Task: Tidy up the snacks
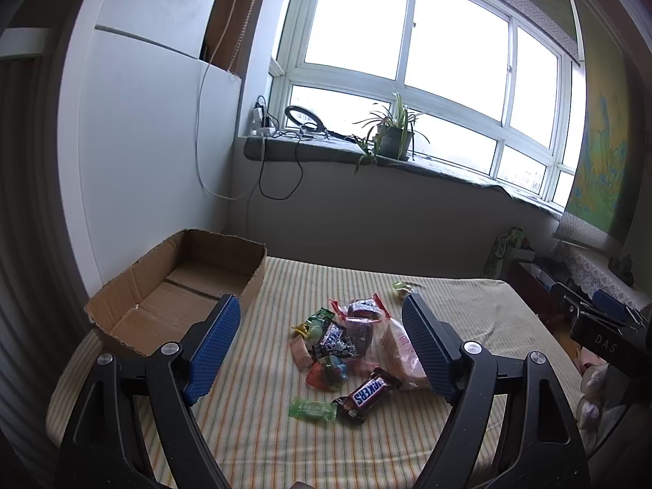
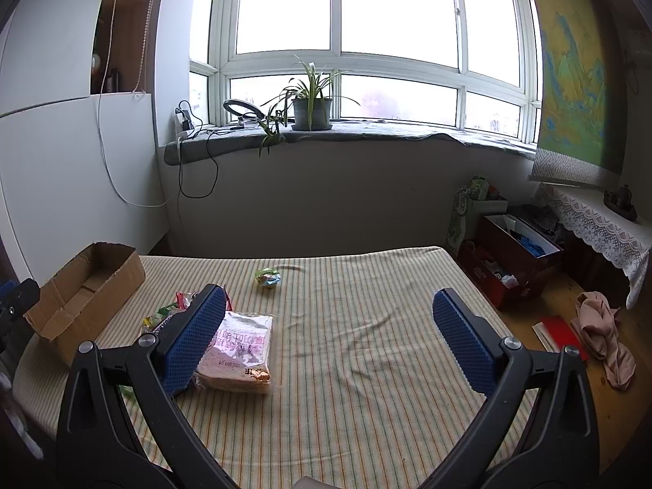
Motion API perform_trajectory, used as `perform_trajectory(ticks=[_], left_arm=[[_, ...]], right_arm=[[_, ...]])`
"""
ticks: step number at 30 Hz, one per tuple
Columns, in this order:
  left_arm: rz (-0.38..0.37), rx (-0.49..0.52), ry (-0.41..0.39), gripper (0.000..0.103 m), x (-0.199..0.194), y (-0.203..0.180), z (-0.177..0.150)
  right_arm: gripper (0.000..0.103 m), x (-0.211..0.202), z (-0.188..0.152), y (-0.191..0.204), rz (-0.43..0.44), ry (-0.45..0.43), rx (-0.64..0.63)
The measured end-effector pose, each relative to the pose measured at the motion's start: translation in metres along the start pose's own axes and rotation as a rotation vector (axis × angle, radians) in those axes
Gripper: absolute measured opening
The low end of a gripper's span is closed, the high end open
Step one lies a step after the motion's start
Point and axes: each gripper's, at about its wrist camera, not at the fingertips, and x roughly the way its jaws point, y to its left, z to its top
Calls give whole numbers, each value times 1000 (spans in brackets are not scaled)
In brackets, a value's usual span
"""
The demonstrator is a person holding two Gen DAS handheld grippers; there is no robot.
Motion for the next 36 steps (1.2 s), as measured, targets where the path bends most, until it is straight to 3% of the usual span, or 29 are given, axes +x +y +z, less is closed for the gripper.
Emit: perform_trajectory(ticks=[36], left_arm=[[-24,17,96,82,39,-16,14]], right_arm=[[103,48,12,4,46,73,-4]])
